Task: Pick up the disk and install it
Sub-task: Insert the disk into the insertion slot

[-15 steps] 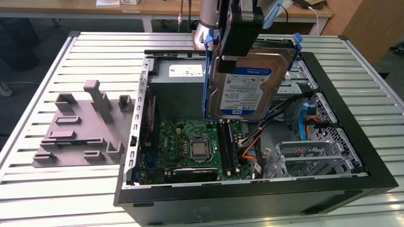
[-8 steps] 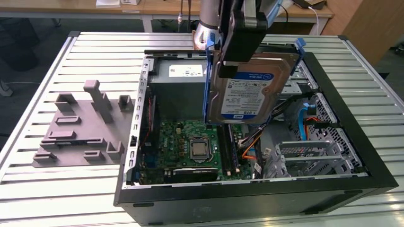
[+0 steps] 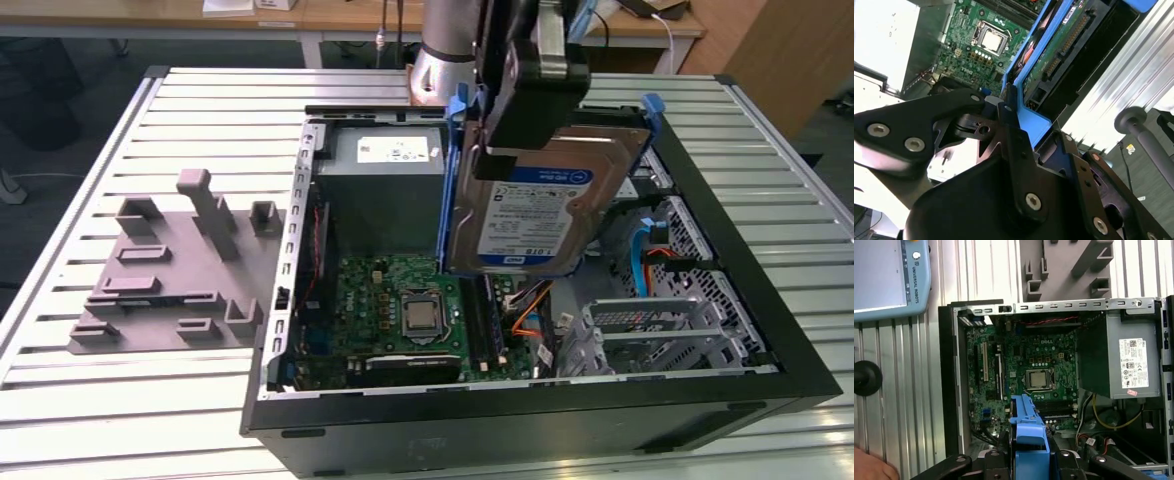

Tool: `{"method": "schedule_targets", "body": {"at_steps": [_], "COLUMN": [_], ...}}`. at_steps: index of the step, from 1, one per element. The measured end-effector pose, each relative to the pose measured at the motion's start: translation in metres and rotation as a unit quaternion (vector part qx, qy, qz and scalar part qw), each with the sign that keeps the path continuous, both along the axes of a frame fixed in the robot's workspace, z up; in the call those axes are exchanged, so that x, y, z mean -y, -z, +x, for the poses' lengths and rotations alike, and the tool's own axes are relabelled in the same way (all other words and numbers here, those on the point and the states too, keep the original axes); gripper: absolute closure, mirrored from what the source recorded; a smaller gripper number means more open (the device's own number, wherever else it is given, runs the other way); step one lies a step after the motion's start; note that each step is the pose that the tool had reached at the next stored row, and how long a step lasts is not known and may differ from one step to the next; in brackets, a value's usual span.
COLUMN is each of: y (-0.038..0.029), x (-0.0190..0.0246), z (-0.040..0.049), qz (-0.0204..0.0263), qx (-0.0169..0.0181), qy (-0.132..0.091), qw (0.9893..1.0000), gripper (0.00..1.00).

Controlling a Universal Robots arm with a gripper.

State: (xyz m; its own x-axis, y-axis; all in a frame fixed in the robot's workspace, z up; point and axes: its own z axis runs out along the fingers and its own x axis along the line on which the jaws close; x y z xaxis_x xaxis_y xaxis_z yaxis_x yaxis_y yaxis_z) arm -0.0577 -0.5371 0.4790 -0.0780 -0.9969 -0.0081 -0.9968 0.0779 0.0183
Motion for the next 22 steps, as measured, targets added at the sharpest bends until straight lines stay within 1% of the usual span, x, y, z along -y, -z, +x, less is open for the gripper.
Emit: {"method": "schedule_targets", "body": {"at_steps": [5, 6, 15, 16, 17, 20, 22], "y": [0.0007, 0.0013, 0.0014, 0.0013, 0.0014, 0.0019, 0.0024], "x": [0.0012, 0.0015, 0.0017, 0.0025, 0.0043, 0.0121, 0.0158], "z": [0.0083, 0.0157, 0.0161, 0.0162, 0.0162, 0.0161, 0.0161], "qz": [-0.0001, -0.0001, -0.0001, -0.0002, -0.0001, -0.0001, 0.0000], "qx": [0.0000, 0.0000, 0.0000, -0.0001, 0.0000, 0.0000, 0.0001], "qy": [0.000, 0.000, 0.000, 0.000, 0.000, 0.000, -0.001], "qw": [1.0000, 1.0000, 1.0000, 1.0000, 1.0000, 1.0000, 1.0000], "gripper": [0.63, 0.63, 0.63, 0.63, 0.63, 0.63, 0.63]}}
